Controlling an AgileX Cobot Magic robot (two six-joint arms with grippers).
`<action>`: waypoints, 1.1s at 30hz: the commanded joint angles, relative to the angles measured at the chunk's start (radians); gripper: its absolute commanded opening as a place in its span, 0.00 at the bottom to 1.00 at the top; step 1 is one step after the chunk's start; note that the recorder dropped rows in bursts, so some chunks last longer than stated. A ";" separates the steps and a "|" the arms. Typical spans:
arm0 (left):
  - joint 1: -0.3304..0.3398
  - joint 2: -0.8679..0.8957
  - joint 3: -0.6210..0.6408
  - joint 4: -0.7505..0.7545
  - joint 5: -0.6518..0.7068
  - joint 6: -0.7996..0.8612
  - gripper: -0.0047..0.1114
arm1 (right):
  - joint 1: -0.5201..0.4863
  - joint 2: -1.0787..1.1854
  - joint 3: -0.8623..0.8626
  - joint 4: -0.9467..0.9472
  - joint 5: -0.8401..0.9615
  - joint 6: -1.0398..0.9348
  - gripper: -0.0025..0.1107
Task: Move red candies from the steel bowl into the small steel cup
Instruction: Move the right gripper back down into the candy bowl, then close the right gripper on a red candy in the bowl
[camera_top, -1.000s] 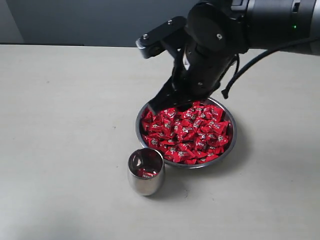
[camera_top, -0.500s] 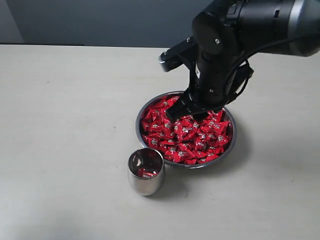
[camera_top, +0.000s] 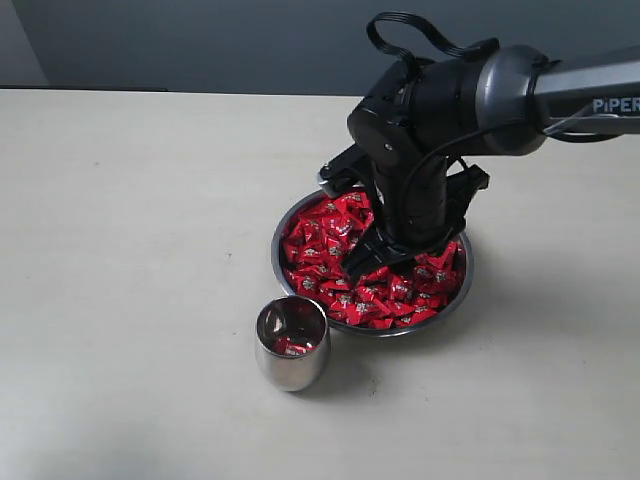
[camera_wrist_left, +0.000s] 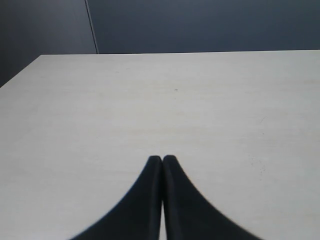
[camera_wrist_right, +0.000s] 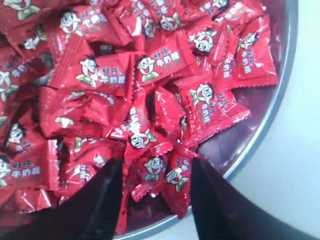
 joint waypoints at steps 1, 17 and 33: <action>-0.005 -0.005 0.005 -0.006 -0.010 -0.001 0.04 | -0.005 -0.001 0.001 -0.014 -0.022 0.005 0.40; -0.005 -0.005 0.005 -0.006 -0.010 -0.001 0.04 | -0.005 0.032 0.001 -0.014 -0.020 0.005 0.40; -0.005 -0.005 0.005 -0.006 -0.010 -0.001 0.04 | -0.005 0.036 0.001 -0.034 -0.019 0.005 0.35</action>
